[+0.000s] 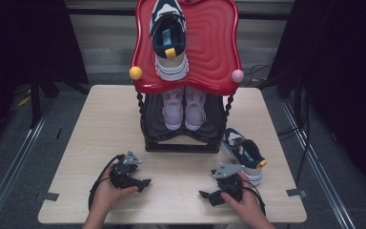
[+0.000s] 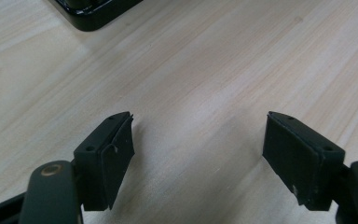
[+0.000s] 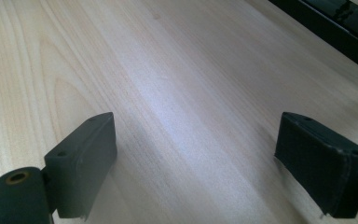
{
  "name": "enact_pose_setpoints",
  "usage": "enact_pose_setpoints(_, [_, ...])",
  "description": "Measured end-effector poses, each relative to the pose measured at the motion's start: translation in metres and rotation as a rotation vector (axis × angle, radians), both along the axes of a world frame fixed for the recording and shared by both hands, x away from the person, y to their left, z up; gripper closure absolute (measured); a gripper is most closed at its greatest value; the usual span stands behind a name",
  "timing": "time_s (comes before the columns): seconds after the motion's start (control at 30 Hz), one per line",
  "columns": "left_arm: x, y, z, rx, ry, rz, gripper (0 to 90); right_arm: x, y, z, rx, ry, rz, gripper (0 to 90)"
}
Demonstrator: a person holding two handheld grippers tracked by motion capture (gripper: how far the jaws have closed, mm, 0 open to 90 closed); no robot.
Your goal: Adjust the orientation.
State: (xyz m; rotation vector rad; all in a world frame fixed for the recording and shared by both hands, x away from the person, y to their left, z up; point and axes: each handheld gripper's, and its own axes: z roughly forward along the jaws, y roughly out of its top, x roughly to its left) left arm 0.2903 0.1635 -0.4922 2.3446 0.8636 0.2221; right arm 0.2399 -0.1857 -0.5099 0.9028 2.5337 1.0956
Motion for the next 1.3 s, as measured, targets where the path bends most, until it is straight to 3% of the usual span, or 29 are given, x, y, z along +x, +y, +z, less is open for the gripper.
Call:
enact_pose_setpoints(0.2, [-0.004, -0.001, -0.006, -0.024, -0.060, 0.000, 20.7, 0.000, 0.000, 0.000, 0.001, -0.001, 0.001, 11.9])
enact_pose_setpoints(0.57, [-0.011, 0.003, -0.015, -0.087, -0.117, 0.001, 14.4, 0.000, 0.001, 0.003, -0.014, 0.021, -0.002, 13.7])
enact_pose_setpoints(0.77, [-0.012, 0.004, -0.016, -0.096, -0.119, 0.000, 13.8, 0.001, 0.001, 0.010, -0.049, 0.044, 0.025, 14.3])
enact_pose_setpoints(1.3, [-0.012, 0.004, -0.015, -0.092, -0.122, -0.003, 13.7, 0.008, -0.007, 0.048, -0.072, 0.097, 0.092, 15.6])
